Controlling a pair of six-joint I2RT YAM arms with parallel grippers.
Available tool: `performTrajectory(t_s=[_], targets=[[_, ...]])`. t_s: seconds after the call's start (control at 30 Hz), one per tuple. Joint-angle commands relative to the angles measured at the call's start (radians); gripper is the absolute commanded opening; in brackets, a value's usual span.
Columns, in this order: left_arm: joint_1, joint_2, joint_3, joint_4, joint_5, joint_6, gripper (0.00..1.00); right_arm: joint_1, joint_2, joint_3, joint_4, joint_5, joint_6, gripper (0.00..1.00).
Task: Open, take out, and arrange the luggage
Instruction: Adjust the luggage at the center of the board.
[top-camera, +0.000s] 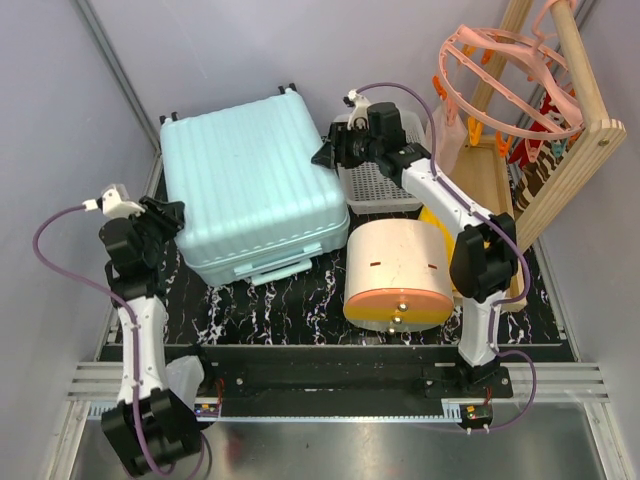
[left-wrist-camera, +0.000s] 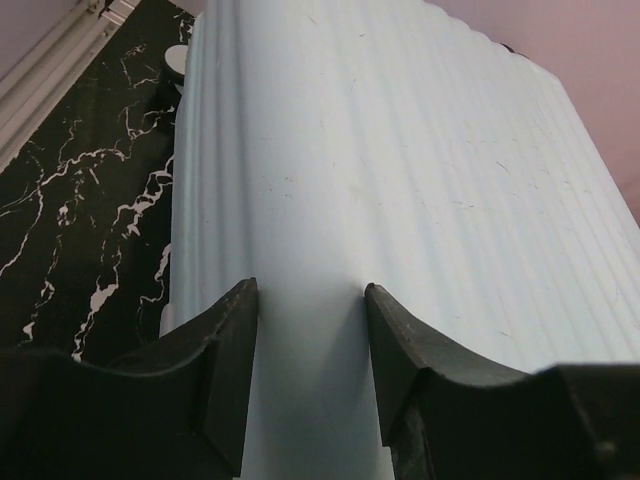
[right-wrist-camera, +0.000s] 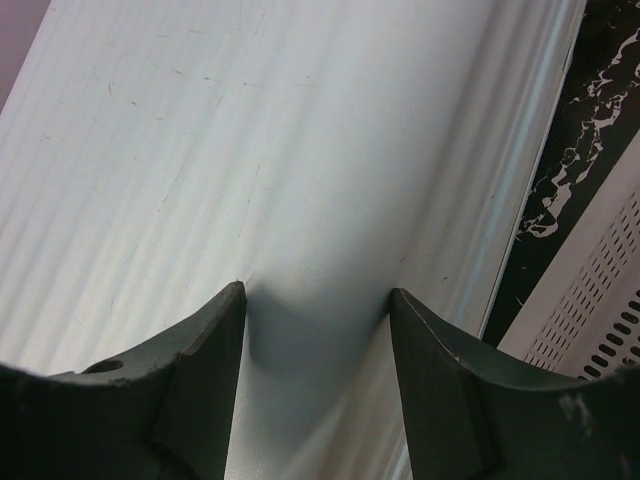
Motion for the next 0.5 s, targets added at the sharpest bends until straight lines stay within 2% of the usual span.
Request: performTrajectory(t_s=[0.0, 0.27, 0.47], targets=[[-0.042, -0.125, -0.087, -0.155, 0.131, -0.026, 0.22, 0.189, 0.114, 0.030, -0.069, -0.180, 0.004, 0.53], [-0.044, -0.224, -0.141, -0.221, 0.161, -0.049, 0.24, 0.253, 0.209, 0.150, -0.134, -0.148, -0.013, 0.53], [-0.044, -0.257, -0.167, -0.239, 0.155, -0.058, 0.24, 0.304, 0.327, 0.341, -0.210, -0.112, -0.036, 0.56]])
